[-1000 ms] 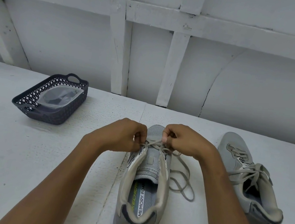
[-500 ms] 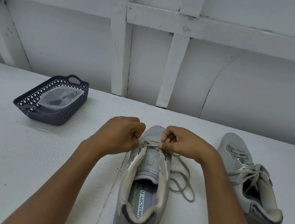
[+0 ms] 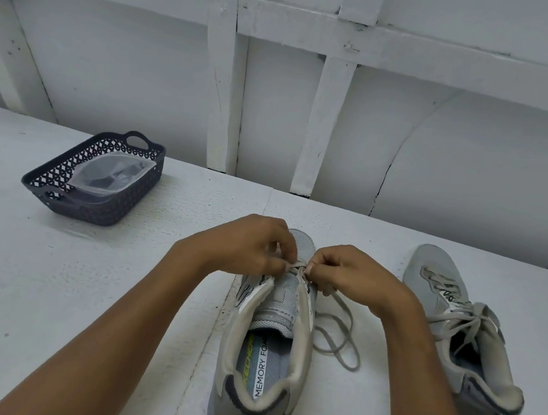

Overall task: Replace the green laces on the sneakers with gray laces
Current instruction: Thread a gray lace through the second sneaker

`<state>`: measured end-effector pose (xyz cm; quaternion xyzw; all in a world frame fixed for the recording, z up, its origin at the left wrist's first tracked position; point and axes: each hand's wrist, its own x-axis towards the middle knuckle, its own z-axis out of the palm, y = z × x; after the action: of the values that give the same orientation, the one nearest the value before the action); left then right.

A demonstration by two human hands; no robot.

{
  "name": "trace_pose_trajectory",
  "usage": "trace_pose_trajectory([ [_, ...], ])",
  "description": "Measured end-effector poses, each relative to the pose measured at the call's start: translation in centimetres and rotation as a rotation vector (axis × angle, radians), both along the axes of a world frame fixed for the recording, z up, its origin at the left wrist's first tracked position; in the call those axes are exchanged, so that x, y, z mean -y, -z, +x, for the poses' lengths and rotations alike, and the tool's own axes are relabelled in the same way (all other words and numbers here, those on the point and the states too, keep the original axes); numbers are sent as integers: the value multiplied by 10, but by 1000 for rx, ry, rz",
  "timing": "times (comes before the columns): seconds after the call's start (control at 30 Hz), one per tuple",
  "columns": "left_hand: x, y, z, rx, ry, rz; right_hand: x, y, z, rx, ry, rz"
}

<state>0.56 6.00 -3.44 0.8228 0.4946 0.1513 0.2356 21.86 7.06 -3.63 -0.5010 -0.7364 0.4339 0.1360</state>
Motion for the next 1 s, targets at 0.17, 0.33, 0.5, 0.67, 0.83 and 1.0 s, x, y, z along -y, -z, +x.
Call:
trace_pose_trajectory([
  [0.17, -7, 0, 10, -34, 23, -66, -1, 2, 0, -109, 76, -119],
  [0.33, -9, 0, 16, -64, 36, -82, -3, -3, -3, 146, 67, -55],
  [0.5, -15, -1, 21, -141, 58, -110, -3, -5, -1, 257, 47, -69],
  [0.67, -22, 2, 31, -176, 19, -124, -4, -1, 6, 227, 47, -41],
  [0.83, -23, -1, 21, 55, -58, -258, -8, 8, 9, 103, 75, 37],
  [1.0, -24, -1, 13, 79, -168, -234, -9, 10, -7, 46, 195, 250],
])
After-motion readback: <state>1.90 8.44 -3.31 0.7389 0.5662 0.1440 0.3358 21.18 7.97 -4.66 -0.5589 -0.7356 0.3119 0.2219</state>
